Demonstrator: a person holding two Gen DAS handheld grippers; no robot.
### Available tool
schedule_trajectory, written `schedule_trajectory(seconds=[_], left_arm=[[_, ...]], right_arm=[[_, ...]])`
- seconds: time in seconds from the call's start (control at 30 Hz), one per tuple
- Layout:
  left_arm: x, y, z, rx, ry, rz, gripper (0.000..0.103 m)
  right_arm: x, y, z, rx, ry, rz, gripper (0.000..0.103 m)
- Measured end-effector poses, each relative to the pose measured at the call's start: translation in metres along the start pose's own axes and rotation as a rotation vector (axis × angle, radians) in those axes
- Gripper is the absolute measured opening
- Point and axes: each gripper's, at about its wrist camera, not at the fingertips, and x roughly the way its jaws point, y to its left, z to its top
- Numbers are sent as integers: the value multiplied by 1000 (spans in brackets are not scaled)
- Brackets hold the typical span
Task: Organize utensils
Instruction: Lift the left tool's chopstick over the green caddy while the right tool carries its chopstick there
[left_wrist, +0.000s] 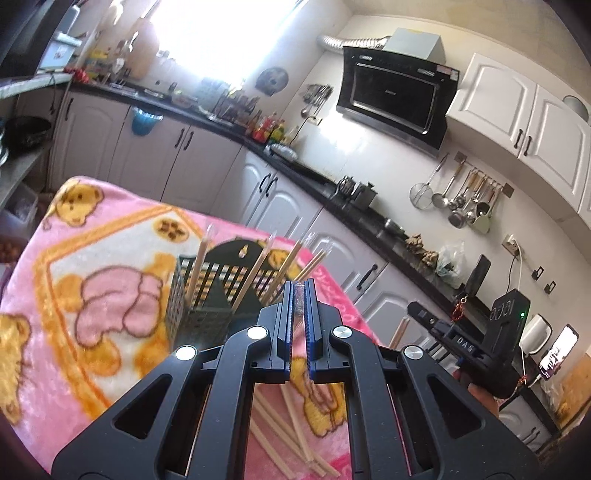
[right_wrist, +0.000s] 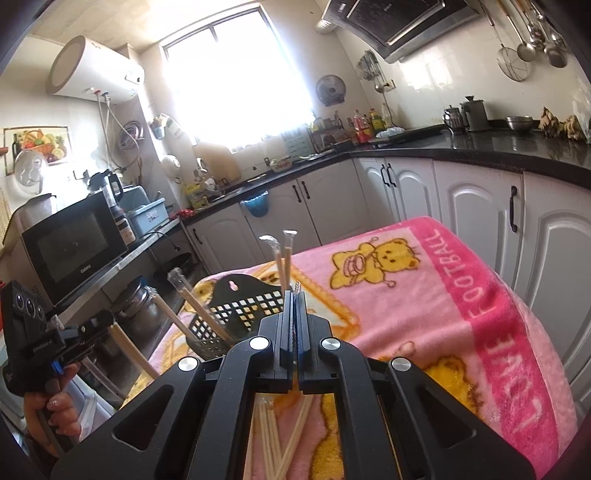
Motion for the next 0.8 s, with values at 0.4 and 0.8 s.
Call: schedule_trajectory(seconds=[0.4, 0.8], left_arm=[[-15, -19, 32, 50, -99, -24, 3], [-20, -34, 65, 115, -178, -6, 3]], right_arm=[[1, 35, 18, -64, -34, 94, 1], [11, 80, 46, -149, -66, 183, 1]])
